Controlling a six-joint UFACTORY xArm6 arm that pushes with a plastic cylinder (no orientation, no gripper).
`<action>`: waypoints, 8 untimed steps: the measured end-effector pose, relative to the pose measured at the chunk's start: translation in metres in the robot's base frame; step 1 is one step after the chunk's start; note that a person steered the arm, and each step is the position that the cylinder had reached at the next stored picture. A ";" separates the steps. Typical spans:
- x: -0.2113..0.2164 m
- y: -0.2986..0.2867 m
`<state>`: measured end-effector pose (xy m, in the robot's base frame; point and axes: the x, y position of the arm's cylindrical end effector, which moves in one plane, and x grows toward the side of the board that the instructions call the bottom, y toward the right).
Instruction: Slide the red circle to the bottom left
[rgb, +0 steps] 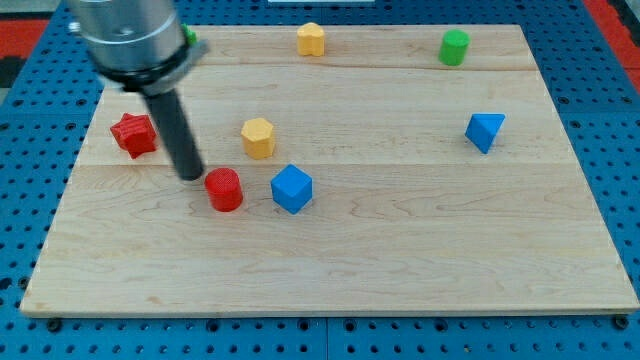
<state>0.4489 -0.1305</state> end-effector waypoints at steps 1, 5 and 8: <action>-0.018 0.046; 0.050 -0.017; 0.074 -0.045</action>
